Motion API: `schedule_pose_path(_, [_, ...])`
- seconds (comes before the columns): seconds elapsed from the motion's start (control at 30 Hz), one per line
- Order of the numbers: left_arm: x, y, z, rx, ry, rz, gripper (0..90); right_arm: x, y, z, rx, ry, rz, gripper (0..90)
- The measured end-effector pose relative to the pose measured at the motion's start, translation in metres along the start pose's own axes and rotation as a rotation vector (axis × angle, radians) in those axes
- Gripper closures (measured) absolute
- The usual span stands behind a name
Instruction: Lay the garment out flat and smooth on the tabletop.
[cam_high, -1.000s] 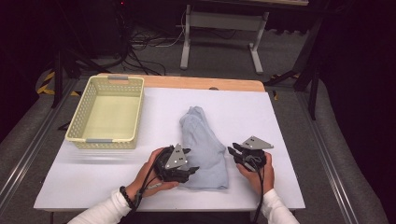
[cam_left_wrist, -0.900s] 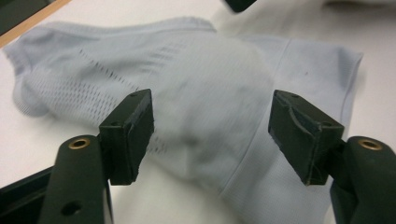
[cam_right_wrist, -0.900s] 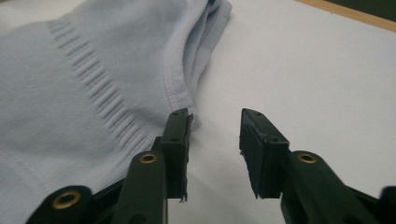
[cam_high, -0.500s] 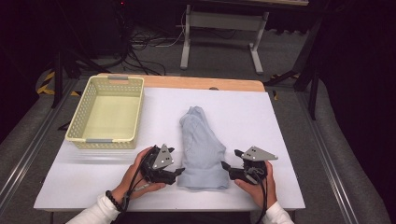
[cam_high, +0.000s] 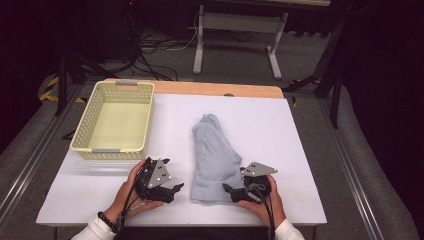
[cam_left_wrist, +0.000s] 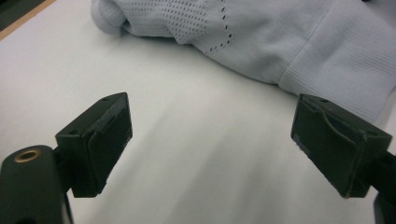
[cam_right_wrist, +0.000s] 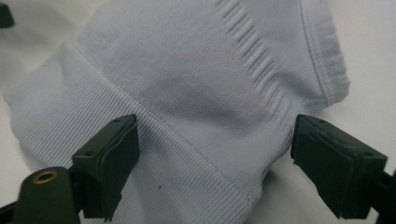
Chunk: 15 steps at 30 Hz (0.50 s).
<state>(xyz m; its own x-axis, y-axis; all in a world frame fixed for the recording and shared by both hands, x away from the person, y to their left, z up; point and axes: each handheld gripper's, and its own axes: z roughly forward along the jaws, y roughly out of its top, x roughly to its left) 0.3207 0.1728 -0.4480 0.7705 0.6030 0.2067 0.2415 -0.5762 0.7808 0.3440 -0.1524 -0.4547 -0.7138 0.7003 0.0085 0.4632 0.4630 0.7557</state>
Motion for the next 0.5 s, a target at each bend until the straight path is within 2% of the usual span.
schedule_pose_path(0.17, [0.001, -0.008, -0.005, 0.003, -0.001, -0.007, 11.9, -0.003, 0.0, 0.007, 0.041, -0.01, 0.046, 11.7])
schedule_pose_path(0.27, [0.002, -0.01, -0.007, 0.011, 0.008, -0.004, 11.8, -0.006, 0.001, 0.011, 0.074, 0.004, 0.085, 9.6])
schedule_pose_path(0.37, [0.004, -0.009, -0.008, 0.002, 0.007, -0.022, 12.0, -0.006, 0.003, 0.013, 0.088, 0.004, 0.084, 8.8])
schedule_pose_path(0.43, [0.003, -0.009, -0.007, 0.005, 0.007, -0.021, 12.0, -0.003, 0.005, 0.014, 0.086, 0.005, 0.072, 14.9])
schedule_pose_path(0.5, [0.003, -0.009, -0.006, 0.019, 0.009, -0.012, 12.0, 0.0, 0.006, 0.015, 0.08, 0.032, 0.051, 22.1])
